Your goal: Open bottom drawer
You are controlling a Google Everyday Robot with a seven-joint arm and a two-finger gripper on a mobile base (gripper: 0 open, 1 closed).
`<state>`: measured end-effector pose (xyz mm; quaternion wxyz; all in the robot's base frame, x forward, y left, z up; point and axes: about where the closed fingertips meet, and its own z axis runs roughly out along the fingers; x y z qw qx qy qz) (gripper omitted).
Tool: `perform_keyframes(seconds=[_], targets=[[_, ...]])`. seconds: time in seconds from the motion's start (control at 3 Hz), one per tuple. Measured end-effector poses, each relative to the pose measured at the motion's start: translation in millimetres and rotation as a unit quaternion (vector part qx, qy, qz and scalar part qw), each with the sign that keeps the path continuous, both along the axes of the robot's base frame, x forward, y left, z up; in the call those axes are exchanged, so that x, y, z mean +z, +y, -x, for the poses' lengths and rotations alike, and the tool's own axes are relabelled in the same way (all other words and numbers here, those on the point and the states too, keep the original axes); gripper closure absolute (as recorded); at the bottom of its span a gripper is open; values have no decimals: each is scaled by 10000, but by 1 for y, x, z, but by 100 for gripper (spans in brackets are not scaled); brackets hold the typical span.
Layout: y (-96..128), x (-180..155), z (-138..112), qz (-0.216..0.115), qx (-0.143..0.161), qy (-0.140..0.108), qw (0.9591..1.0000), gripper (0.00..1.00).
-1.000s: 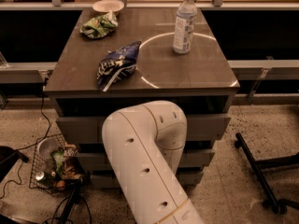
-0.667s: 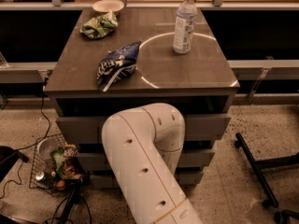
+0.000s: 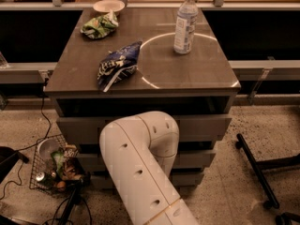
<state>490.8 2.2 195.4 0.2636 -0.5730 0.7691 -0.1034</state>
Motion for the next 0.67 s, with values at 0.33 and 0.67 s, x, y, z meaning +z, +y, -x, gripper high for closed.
perform_keyframes(seconds=[0.33,0.67], targets=[[3,-11,-9,-7,-119,-44,9999,0],[11,-21,-17,46,16,-43,10000,0]])
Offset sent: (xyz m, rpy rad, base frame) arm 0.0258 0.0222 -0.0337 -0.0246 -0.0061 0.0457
